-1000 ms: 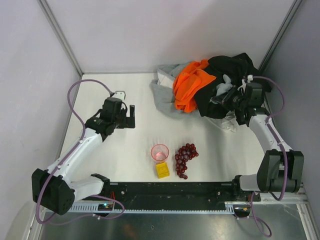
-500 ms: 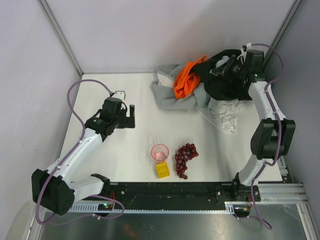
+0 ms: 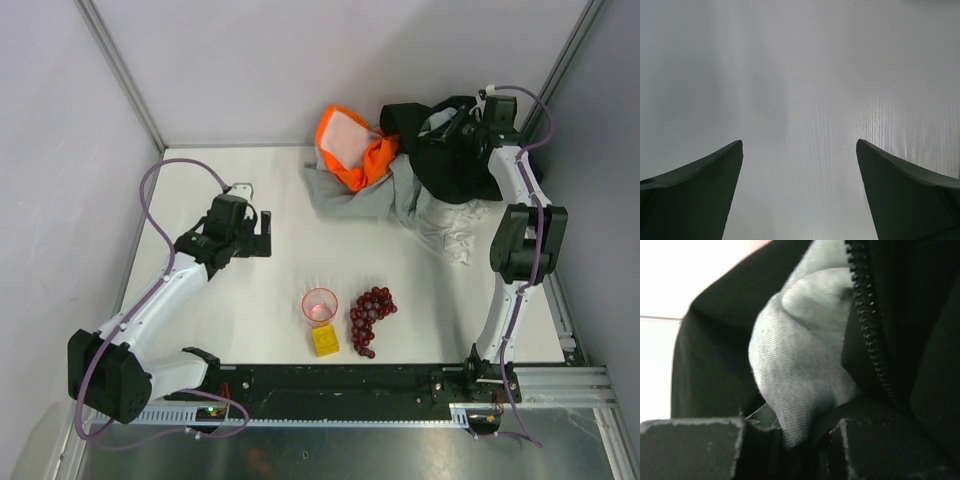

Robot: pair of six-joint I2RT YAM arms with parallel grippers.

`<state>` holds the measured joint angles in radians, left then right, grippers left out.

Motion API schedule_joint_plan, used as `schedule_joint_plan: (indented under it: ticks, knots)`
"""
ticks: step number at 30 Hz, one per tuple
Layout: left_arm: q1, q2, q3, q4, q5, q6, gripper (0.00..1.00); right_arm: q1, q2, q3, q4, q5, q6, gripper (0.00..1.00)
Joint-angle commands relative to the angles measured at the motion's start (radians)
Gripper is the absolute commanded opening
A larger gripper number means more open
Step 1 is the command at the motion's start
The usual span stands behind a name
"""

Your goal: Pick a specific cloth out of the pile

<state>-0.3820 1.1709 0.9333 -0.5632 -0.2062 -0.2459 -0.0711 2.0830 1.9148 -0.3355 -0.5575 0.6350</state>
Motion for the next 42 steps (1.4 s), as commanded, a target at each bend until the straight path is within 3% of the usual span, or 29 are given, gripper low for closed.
schedule_joint_plan:
  ticks: [1, 10, 16, 21, 24, 33, 37, 42]
  knots:
    - [-0.004, 0.003, 0.027, 0.021, -0.004, -0.003, 1.0, -0.057, 0.134, 0.058, 0.011, 0.134, -0.015, 0.0]
    - [-0.004, 0.0, 0.027, 0.021, 0.008, -0.006, 1.0, -0.097, 0.427, 0.212, -0.246, 0.151, -0.028, 0.0]
    - [-0.004, -0.028, 0.021, 0.027, 0.02, -0.01, 1.0, -0.107, 0.441, 0.156, -0.301, 0.164, -0.082, 0.03]
    - [-0.004, -0.08, 0.013, 0.038, 0.032, -0.003, 1.0, -0.115, 0.329, 0.074, -0.281, 0.169, -0.112, 0.13]
    - [-0.004, -0.121, 0.015, 0.039, 0.039, 0.002, 0.99, -0.116, 0.247, 0.032, -0.265, 0.164, -0.123, 0.2]
    - [-0.003, -0.24, 0.04, 0.04, 0.105, -0.044, 1.0, -0.116, -0.027, -0.074, -0.254, 0.184, -0.161, 0.8]
    - [-0.003, -0.267, 0.04, 0.04, 0.134, -0.064, 1.0, -0.116, -0.137, -0.106, -0.277, 0.202, -0.184, 0.94]
    - [-0.003, -0.299, 0.025, 0.04, 0.175, -0.091, 1.0, -0.116, -0.286, -0.172, -0.298, 0.209, -0.209, 0.99]
